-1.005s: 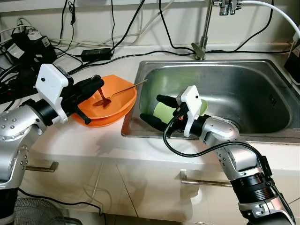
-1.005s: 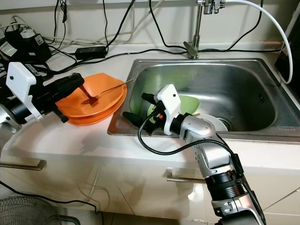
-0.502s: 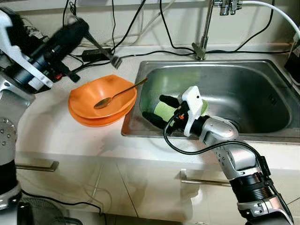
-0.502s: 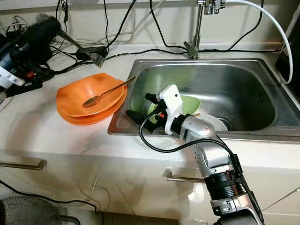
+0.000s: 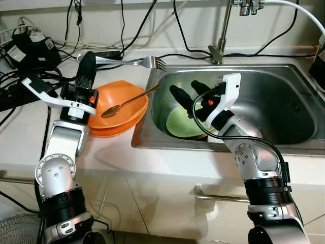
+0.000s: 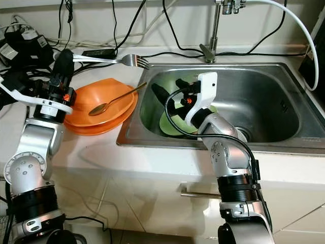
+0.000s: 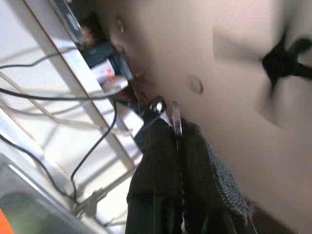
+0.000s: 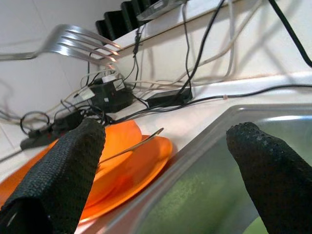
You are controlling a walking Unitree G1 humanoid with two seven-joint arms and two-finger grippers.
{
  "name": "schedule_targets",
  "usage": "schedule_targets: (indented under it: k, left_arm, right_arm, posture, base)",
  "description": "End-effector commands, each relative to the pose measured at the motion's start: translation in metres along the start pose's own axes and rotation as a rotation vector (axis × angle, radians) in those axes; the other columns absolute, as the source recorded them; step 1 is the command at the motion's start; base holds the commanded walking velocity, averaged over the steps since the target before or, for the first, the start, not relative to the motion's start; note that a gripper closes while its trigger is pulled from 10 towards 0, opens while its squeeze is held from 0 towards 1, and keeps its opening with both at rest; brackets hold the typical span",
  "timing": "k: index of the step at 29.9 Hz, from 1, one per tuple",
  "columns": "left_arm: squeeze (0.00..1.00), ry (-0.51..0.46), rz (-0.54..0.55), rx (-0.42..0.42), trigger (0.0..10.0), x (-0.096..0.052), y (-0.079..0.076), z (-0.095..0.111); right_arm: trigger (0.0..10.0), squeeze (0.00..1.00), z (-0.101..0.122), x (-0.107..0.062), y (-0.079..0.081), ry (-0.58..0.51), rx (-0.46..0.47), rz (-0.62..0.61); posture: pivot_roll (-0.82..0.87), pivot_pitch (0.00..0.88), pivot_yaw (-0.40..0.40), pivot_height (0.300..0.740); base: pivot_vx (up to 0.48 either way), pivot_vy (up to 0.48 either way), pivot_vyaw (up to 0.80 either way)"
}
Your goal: Kitchen organization
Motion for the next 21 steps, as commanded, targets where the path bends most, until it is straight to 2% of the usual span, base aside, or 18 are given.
schedule_targets:
  k: [1, 6, 10, 12, 16, 21]
  left_arm:
    - [0.00, -0.027, 0.022, -0.024, 0.0, 0.000, 0.004, 0.002]
    - [0.00, -0.065, 0.039, -0.081, 0.0, 0.004, 0.010, -0.001]
    - [0.00, -0.058, 0.032, -0.113, 0.0, 0.012, 0.011, -0.010]
    - [0.00, -0.049, 0.030, -0.121, 0.0, 0.014, 0.011, -0.014]
    - [0.00, -0.019, 0.021, -0.153, 0.0, 0.017, 0.010, -0.024]
    - [0.00, 0.028, 0.030, -0.178, 0.0, 0.015, 0.013, -0.037]
  right_arm:
    - [10.0, 0.00, 0.008, 0.005, 0.002, -0.021, 0.024, 0.008]
    - [10.0, 0.00, 0.010, 0.006, 0.008, -0.029, 0.108, 0.042]
    - [10.0, 0.00, 0.016, 0.006, 0.024, -0.061, 0.309, 0.144]
    - [10.0, 0.00, 0.020, 0.007, 0.027, -0.084, 0.378, 0.172]
    - [10.0, 0.00, 0.026, 0.009, 0.028, -0.109, 0.447, 0.178]
    - [10.0, 0.00, 0.030, 0.012, 0.027, -0.142, 0.484, 0.173]
  posture:
    - [-0.03, 0.000, 0.098, 0.740]
    - [-0.04, 0.000, 0.101, 0.740]
    - [-0.04, 0.000, 0.102, 0.740]
    - [-0.04, 0.000, 0.102, 0.740]
    - [-0.04, 0.000, 0.101, 0.740]
    - [-0.04, 0.000, 0.105, 0.740]
  base:
    - [0.000, 0.000, 0.00]
    - [0.000, 0.000, 0.00]
    - [0.000, 0.000, 0.00]
    - [0.000, 0.000, 0.00]
    - [0.000, 0.000, 0.00]
    - [0.000, 0.000, 0.00]
Point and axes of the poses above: a point about 5 cm out from each wrist's last joint towards the gripper, its own x axis pointing out of the wrist towards the gripper, its own z axis along the axis of the wrist's last joint, y = z × x, the point moved 1 cm from there along x, pointing out of the wrist towards the gripper, and after that the axes turned 8 degrees about -x, right-handed, at the moved point
